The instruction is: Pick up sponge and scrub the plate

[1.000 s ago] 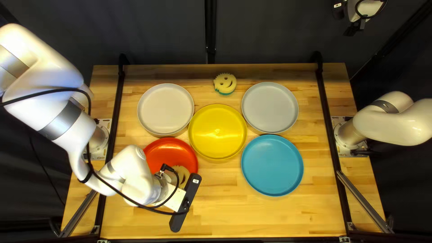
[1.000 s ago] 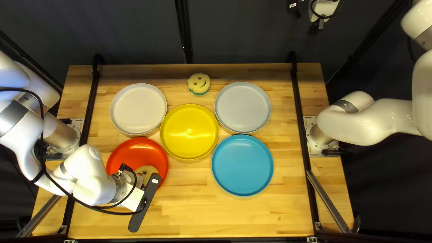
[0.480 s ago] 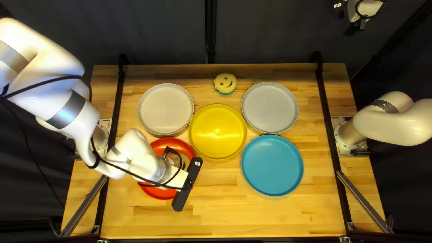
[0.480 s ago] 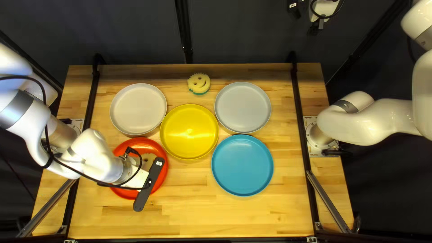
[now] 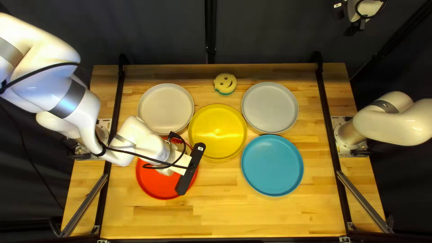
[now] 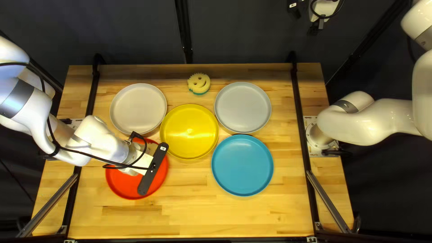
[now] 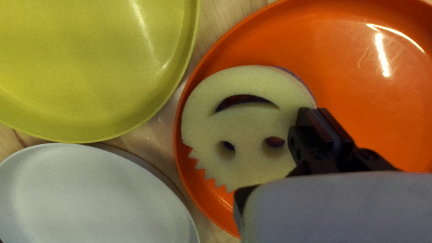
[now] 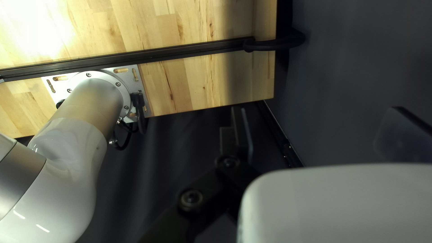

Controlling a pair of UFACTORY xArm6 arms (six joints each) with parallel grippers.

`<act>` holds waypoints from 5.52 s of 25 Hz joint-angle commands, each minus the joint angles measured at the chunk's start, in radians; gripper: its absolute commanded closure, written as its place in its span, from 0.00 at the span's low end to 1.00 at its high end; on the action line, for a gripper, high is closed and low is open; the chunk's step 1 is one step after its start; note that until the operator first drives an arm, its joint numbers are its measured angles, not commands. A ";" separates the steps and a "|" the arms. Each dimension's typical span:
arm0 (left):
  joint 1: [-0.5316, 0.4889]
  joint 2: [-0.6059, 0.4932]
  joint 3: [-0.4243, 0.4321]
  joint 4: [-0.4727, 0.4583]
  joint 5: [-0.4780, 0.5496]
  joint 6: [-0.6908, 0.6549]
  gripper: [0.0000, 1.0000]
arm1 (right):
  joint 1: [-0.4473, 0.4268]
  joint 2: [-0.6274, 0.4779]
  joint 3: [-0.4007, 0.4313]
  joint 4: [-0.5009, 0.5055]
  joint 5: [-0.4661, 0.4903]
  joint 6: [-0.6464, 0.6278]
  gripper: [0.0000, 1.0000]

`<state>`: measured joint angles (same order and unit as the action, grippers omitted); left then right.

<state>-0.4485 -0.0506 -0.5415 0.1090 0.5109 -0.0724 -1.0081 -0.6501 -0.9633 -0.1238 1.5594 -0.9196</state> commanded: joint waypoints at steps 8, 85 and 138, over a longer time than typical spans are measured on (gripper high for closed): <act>-0.140 -0.005 -0.004 -0.048 0.019 -0.105 1.00 | 0.000 0.000 0.000 0.000 0.000 0.000 0.00; -0.116 -0.163 0.208 -0.114 -0.047 -0.138 1.00 | 0.000 0.000 0.000 0.000 0.000 0.000 0.00; -0.139 -0.048 0.051 -0.070 -0.047 -0.153 1.00 | 0.000 0.000 0.000 0.000 0.000 0.000 0.00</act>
<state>-0.5973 -0.1044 -0.4829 0.0327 0.4636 -0.2349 -1.0081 -0.6501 -0.9633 -0.1238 1.5594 -0.9196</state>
